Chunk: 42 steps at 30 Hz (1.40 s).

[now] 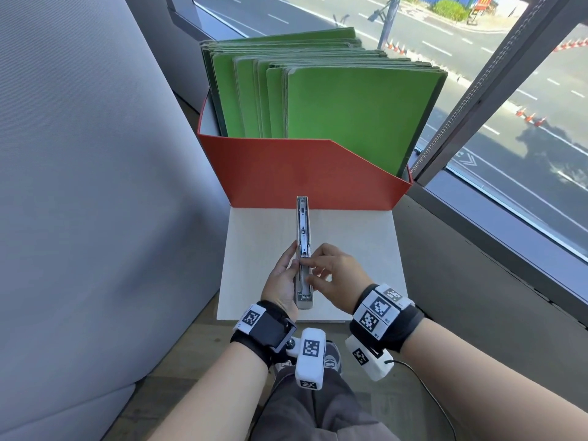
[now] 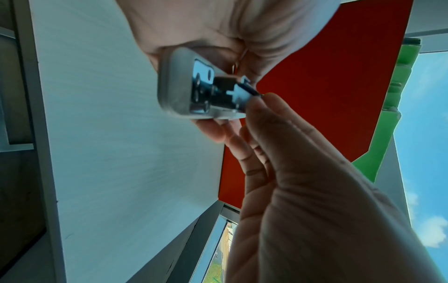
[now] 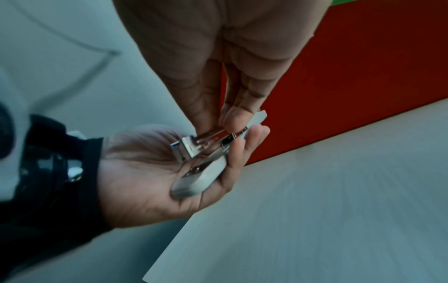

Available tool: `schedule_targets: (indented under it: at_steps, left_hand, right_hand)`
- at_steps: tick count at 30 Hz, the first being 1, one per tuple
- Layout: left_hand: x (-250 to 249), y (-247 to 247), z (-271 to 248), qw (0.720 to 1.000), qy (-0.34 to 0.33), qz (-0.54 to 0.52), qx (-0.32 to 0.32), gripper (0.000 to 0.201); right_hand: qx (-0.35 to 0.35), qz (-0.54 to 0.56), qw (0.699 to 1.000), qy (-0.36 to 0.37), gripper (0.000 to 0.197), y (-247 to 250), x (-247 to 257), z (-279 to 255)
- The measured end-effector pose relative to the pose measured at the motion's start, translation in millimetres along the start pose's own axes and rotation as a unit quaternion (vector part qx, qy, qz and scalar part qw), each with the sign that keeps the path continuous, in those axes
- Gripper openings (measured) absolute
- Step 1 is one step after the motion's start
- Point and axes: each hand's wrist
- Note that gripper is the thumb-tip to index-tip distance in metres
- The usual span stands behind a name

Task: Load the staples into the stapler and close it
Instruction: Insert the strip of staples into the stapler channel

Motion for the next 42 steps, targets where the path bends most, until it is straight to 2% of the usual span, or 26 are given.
schedule_targets:
  at_steps: [4, 7, 9, 13, 16, 19, 24, 26, 29, 32, 35, 37, 42]
  left_hand:
    - [-2.2, 0.4, 1.1, 1.0, 0.002, -0.01, -0.005, 0.041]
    - [-3.4, 0.1, 0.3, 1.0, 0.0, -0.019, 0.008, 0.039]
    - [-4.4, -0.2, 0.1, 1.0, -0.001, -0.012, 0.007, 0.038]
    - [-1.6, -4.9, -5.0, 1.0, 0.007, 0.02, 0.016, 0.038]
    - [5.4, -10.0, -9.4, 0.999, 0.012, 0.04, 0.033, 0.038]
    - [13.5, -11.4, -12.8, 0.998, 0.015, 0.052, 0.041, 0.037]
    - [20.3, -6.7, -15.3, 0.998, 0.022, 0.049, 0.037, 0.037]
    - [20.9, -3.9, -13.6, 0.998, 0.024, 0.049, 0.027, 0.038]
    - [20.8, -2.3, -7.8, 0.999, 0.033, 0.035, 0.001, 0.04]
    - [17.5, -2.7, 0.7, 0.998, 0.046, 0.011, -0.035, 0.043]
    - [11.0, -4.4, 7.6, 0.997, 0.052, -0.025, -0.044, 0.041]
    - [6.5, -7.7, 11.1, 0.996, 0.056, -0.026, -0.058, 0.032]
    - [2.5, -13.8, 15.7, 0.995, 0.095, 0.002, -0.004, 0.046]
  right_hand:
    - [-0.015, -0.009, 1.0, 0.011, 0.018, -6.5, -1.3, -6.9]
    - [0.003, -0.021, 1.0, 0.007, 0.017, -5.8, 0.5, -9.4]
    - [0.001, -0.001, 1.0, -0.027, 0.018, 5.7, 1.2, -4.3]
    - [-0.057, 0.081, 0.986, -0.134, 0.028, 36.2, -7.2, 26.8]
    - [-0.05, 0.158, 0.967, -0.194, 0.035, 48.0, -20.1, 57.1]
    - [-0.05, 0.241, 0.945, -0.218, 0.02, 55.7, -23.4, 78.0]
    - [-0.03, 0.23, 0.946, -0.225, 0.027, 62.7, -20.6, 85.0]
    - [-0.031, 0.197, 0.959, -0.203, 0.027, 64.1, -19.7, 83.9]
    - [-0.024, 0.113, 0.985, -0.125, 0.022, 66.9, -9.9, 78.2]
    - [-0.034, 0.046, 0.997, -0.052, 0.02, 65.8, 7.6, 60.4]
    - [-0.028, 0.081, 0.996, -0.003, 0.017, 56.8, 15.6, 33.7]
    - [-0.013, 0.074, 0.997, 0.032, 0.017, 48.5, 13.9, 16.2]
    - [-0.011, -0.006, 0.995, 0.098, 0.027, 22.3, 1.3, -9.4]
Point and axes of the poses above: each hand's wrist, its own z-axis towards the middle knuckle, its own y-axis out of the back of the hand, x = y × z, and after that the axes turned 7 degrees about x, right-handed
